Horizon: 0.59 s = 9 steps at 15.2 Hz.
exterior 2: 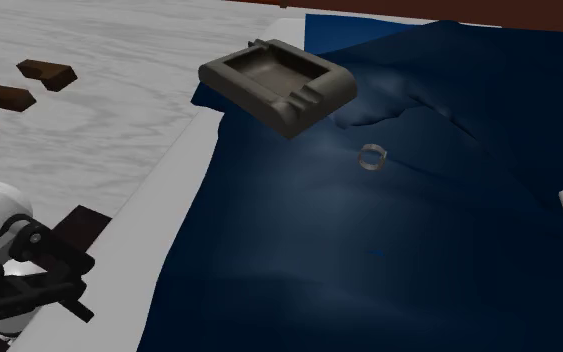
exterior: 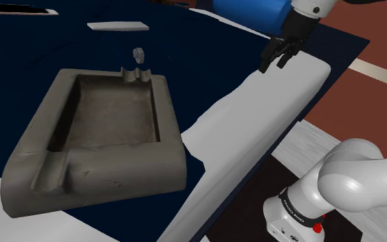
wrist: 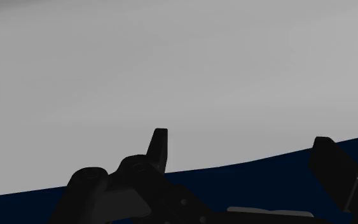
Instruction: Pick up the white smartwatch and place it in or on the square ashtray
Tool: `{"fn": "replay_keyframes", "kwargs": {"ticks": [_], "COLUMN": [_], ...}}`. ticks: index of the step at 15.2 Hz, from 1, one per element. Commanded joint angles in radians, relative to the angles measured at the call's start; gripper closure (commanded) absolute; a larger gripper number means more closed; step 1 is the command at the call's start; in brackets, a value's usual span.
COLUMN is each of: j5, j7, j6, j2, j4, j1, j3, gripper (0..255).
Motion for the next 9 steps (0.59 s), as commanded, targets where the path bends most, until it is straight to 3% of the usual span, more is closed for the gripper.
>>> {"fn": "replay_keyframes", "kwargs": {"ticks": [1,9], "j5": [0.0,0.09], "j7": [0.0,0.165], "j6": [0.0,0.028], "j2": [0.0,0.192], "j4": [0.0,0.147], "j1": [0.0,0.043], "j3": [0.0,0.137], "gripper": [0,0]}}
